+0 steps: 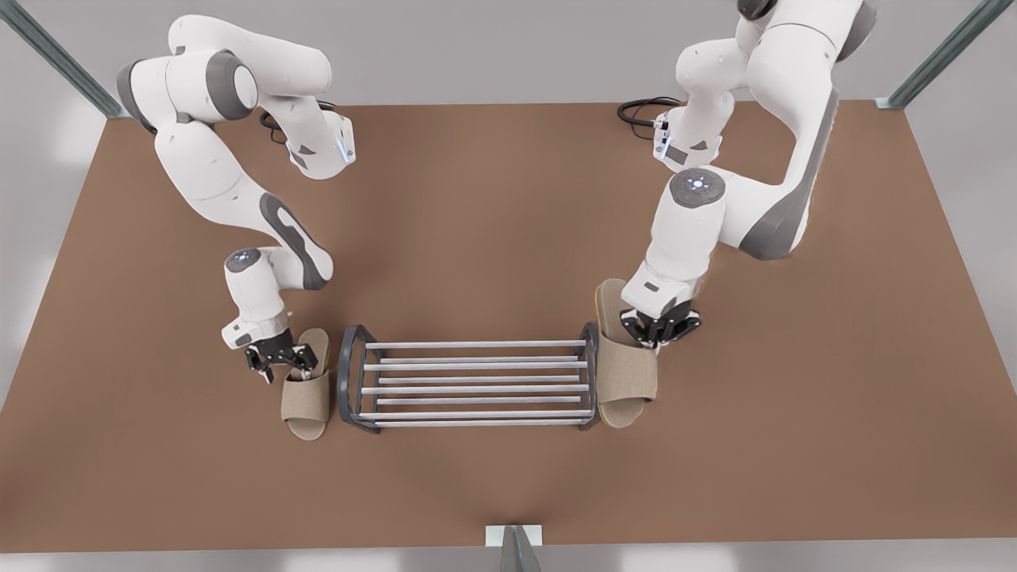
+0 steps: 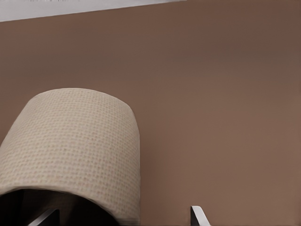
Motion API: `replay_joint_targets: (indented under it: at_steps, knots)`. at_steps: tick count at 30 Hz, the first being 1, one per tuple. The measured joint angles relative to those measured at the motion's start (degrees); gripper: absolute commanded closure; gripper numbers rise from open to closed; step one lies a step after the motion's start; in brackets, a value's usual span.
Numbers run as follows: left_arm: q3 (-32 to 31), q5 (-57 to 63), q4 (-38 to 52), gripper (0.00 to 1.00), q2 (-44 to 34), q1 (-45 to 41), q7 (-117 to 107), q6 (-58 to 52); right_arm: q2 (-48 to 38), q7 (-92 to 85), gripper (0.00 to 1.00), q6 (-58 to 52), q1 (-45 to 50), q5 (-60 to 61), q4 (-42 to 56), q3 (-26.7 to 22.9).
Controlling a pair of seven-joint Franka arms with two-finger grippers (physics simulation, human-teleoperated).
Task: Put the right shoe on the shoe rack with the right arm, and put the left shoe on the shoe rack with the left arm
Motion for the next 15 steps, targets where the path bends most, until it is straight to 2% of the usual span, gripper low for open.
replay_joint_targets:
  at_steps: [6, 10, 15]
  knots:
    - [0.7, 5.0, 13.9, 0.79, 9.4, -10.7, -5.5, -9.4, 0.3, 0.1, 0.00, 0.1, 0.2, 0.1, 0.3, -0.4]
    - [12.2, 9.1, 18.4, 0.79, 12.9, -23.1, -8.2, -11.9, 0.0, 0.1, 0.00, 0.1, 0.1, 0.1, 0.3, -0.3]
    - [14.8, 12.7, 18.3, 0.79, 15.0, -27.1, -11.2, -13.2, -0.8, 0.1, 0.00, 0.0, 0.2, 0.2, -0.3, -0.2]
